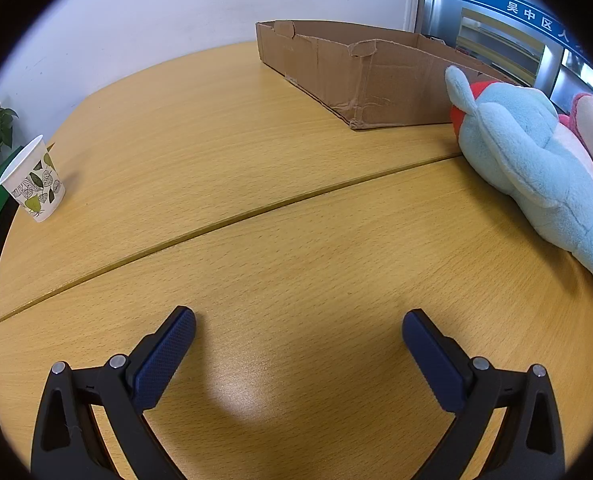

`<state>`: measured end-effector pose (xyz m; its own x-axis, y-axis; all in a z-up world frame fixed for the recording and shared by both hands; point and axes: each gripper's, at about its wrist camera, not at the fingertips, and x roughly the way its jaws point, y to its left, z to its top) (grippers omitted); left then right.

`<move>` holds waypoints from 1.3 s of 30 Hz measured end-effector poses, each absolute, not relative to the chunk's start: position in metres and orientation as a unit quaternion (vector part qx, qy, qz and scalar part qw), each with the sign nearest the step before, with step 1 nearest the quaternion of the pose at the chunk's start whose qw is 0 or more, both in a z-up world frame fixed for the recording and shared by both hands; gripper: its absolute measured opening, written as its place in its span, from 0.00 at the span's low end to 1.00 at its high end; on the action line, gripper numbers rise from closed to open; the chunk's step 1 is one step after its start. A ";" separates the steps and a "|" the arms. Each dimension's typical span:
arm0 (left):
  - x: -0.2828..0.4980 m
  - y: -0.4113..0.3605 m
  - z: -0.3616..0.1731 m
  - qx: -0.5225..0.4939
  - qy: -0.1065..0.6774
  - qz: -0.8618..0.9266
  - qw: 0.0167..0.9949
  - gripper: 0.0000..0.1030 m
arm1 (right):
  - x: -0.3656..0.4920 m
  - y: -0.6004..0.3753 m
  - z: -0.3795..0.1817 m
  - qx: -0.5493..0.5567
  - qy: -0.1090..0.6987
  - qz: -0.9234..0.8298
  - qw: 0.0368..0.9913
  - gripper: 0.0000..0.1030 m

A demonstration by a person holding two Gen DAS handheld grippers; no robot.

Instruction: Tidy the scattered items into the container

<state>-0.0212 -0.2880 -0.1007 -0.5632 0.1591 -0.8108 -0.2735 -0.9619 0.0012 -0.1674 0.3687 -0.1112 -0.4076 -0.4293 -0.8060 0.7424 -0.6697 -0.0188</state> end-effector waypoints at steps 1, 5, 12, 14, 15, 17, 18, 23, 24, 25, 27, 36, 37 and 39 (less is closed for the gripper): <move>-0.021 -0.288 -0.101 -0.451 0.063 0.882 0.123 1.00 | -0.167 0.368 -0.111 0.410 0.190 -0.818 0.357 1.00; -0.021 -0.288 -0.101 -0.451 0.063 0.882 0.122 1.00 | -0.168 0.365 -0.111 0.412 0.186 -0.822 0.346 1.00; -0.025 -0.285 -0.099 -0.453 0.044 0.886 0.087 1.00 | -0.159 0.366 -0.110 0.417 0.171 -0.834 0.318 1.00; -0.026 -0.284 -0.099 -0.454 0.036 0.888 0.071 1.00 | -0.148 0.368 -0.110 0.421 0.161 -0.841 0.297 1.00; -0.026 -0.282 -0.099 -0.454 0.032 0.888 0.062 1.00 | -0.141 0.369 -0.110 0.423 0.157 -0.845 0.288 1.00; -0.022 -0.281 -0.098 -0.454 0.021 0.890 0.039 1.00 | -0.127 0.368 -0.109 0.423 0.154 -0.846 0.284 1.00; -0.017 -0.279 -0.097 -0.455 0.014 0.890 0.026 1.00 | -0.121 0.368 -0.109 0.423 0.156 -0.845 0.287 1.00; 0.027 -0.261 -0.094 -0.457 -0.005 0.889 -0.014 0.99 | -0.091 0.369 -0.109 0.424 0.153 -0.847 0.282 1.00; 0.039 -0.255 -0.089 -0.447 -0.010 0.894 -0.017 0.99 | -0.086 0.370 -0.109 0.425 0.149 -0.850 0.274 1.00; 0.054 -0.247 -0.080 -0.430 -0.017 0.902 -0.018 0.99 | -0.082 0.372 -0.110 0.427 0.145 -0.852 0.266 1.00; 0.078 -0.230 -0.060 -0.392 -0.024 0.919 -0.022 0.99 | -0.069 0.376 -0.110 0.429 0.136 -0.857 0.250 1.00; 0.142 -0.123 0.053 -0.269 -0.020 0.962 -0.033 0.99 | 0.002 0.380 -0.070 0.387 0.095 -0.891 0.218 1.00; 0.140 -0.113 0.060 -0.265 -0.014 0.964 -0.026 0.99 | 0.012 0.378 -0.057 0.367 0.094 -0.898 0.222 1.00; 0.128 -0.092 0.074 -0.264 -0.011 0.964 0.004 0.99 | 0.025 0.371 -0.034 0.333 0.091 -0.911 0.227 1.00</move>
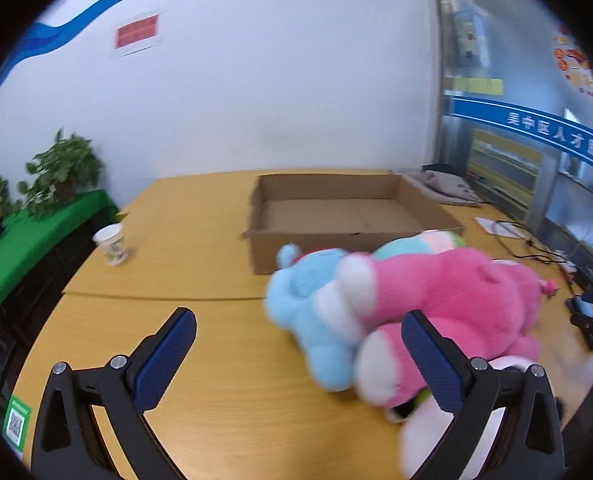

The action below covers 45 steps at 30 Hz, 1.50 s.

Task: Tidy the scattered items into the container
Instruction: 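Move both tools toward the pile of plush toys beside the box, then grasp the large pink bear with the left gripper while the right gripper grasps its head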

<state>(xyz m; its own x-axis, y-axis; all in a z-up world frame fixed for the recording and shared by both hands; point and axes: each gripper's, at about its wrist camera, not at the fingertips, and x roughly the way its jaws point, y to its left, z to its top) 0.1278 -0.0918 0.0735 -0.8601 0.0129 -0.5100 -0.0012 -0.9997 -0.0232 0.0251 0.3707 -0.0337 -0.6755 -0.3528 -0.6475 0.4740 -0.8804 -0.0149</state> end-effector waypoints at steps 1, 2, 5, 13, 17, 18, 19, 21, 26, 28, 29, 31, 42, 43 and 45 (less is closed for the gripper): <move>0.124 -0.081 0.079 -0.265 -0.012 0.964 0.023 0.99 | 0.032 0.367 -0.022 0.314 0.086 -0.916 0.232 1.00; 0.118 -0.067 0.085 -0.267 -0.012 0.962 0.048 0.99 | 0.038 0.363 -0.011 0.298 0.079 -0.921 0.237 1.00; 0.102 -0.037 0.093 -0.275 -0.022 0.956 0.097 0.99 | 0.049 0.350 0.011 0.262 0.048 -0.931 0.248 1.00; 0.060 0.014 0.082 -0.327 -0.032 0.929 0.170 0.99 | 0.044 0.325 0.016 0.263 -0.014 -0.931 0.253 1.00; 0.039 0.029 0.065 -0.365 -0.054 0.908 0.201 0.99 | 0.034 0.324 0.007 0.279 -0.014 -0.929 0.243 1.00; 0.035 0.031 0.061 -0.374 -0.060 0.903 0.203 0.99 | 0.030 0.325 0.004 0.284 -0.018 -0.928 0.241 1.00; 0.031 0.032 0.056 -0.383 -0.063 0.899 0.204 0.99 | 0.026 0.326 0.001 0.289 -0.022 -0.926 0.241 1.00; 0.024 0.034 0.048 -0.398 -0.065 0.892 0.202 0.99 | 0.018 0.327 -0.005 0.299 -0.032 -0.922 0.242 1.00; 0.006 0.029 0.025 -0.451 -0.094 0.868 0.183 0.99 | 0.000 0.329 -0.016 0.314 -0.052 -0.914 0.254 1.00; 0.000 0.028 0.017 -0.471 -0.112 0.855 0.186 0.99 | -0.011 0.330 -0.020 0.316 -0.067 -0.911 0.255 1.00; -0.002 0.029 0.014 -0.478 -0.115 0.850 0.188 0.99 | -0.016 0.331 -0.022 0.318 -0.075 -0.910 0.256 1.00; -0.005 0.032 0.010 -0.485 -0.112 0.846 0.192 0.99 | -0.029 0.333 -0.028 0.326 -0.100 -0.904 0.259 1.00; -0.011 0.036 0.004 -0.498 -0.097 0.838 0.200 0.98 | -0.054 0.324 -0.057 0.352 -0.169 -0.880 0.271 1.00; -0.011 0.038 0.005 -0.499 -0.091 0.839 0.199 0.98 | -0.051 0.321 -0.057 0.350 -0.158 -0.882 0.273 1.00; -0.012 0.037 0.005 -0.498 -0.092 0.840 0.195 0.92 | -0.050 0.315 -0.058 0.355 -0.139 -0.883 0.273 1.00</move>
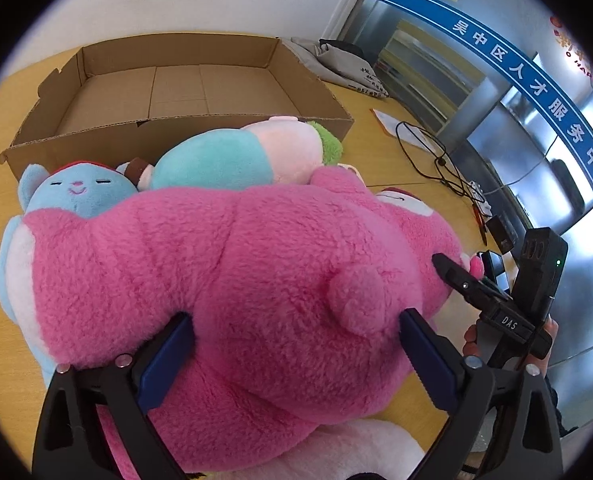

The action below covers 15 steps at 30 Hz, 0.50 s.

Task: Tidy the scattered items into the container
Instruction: 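Grasp the large pink bear with the left gripper while the right gripper grasps its head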

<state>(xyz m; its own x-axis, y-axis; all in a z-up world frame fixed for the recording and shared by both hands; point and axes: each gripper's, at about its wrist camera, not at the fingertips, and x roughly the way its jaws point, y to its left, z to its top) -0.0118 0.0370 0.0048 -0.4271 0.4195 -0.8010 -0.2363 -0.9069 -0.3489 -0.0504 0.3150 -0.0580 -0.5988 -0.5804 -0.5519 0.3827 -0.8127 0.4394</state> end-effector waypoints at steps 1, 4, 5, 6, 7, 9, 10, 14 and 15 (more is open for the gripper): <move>-0.013 0.035 0.004 -0.499 -0.101 0.839 0.193 0.89 | -0.050 0.313 -0.059 0.360 -0.135 -0.883 0.269 0.99; -0.015 0.023 0.003 -0.498 -0.131 0.835 0.193 0.74 | -0.046 0.313 -0.059 0.356 -0.134 -0.884 0.270 0.94; -0.015 0.021 0.002 -0.498 -0.136 0.835 0.193 0.71 | -0.043 0.312 -0.057 0.350 -0.125 -0.889 0.268 0.90; -0.015 0.021 0.002 -0.497 -0.135 0.835 0.192 0.68 | -0.040 0.310 -0.054 0.344 -0.114 -0.893 0.267 0.89; -0.014 0.022 0.002 -0.496 -0.134 0.837 0.190 0.67 | -0.037 0.308 -0.052 0.340 -0.108 -0.896 0.265 0.86; -0.013 0.023 0.004 -0.493 -0.131 0.840 0.186 0.59 | -0.032 0.306 -0.051 0.337 -0.102 -0.898 0.263 0.82; -0.012 0.023 0.004 -0.491 -0.130 0.842 0.185 0.56 | -0.031 0.305 -0.051 0.337 -0.101 -0.899 0.262 0.78; -0.008 0.023 0.011 -0.481 -0.125 0.845 0.195 0.44 | -0.025 0.306 -0.045 0.330 -0.091 -0.902 0.264 0.63; -0.006 0.024 0.013 -0.479 -0.122 0.847 0.197 0.42 | -0.023 0.306 -0.043 0.325 -0.085 -0.904 0.264 0.62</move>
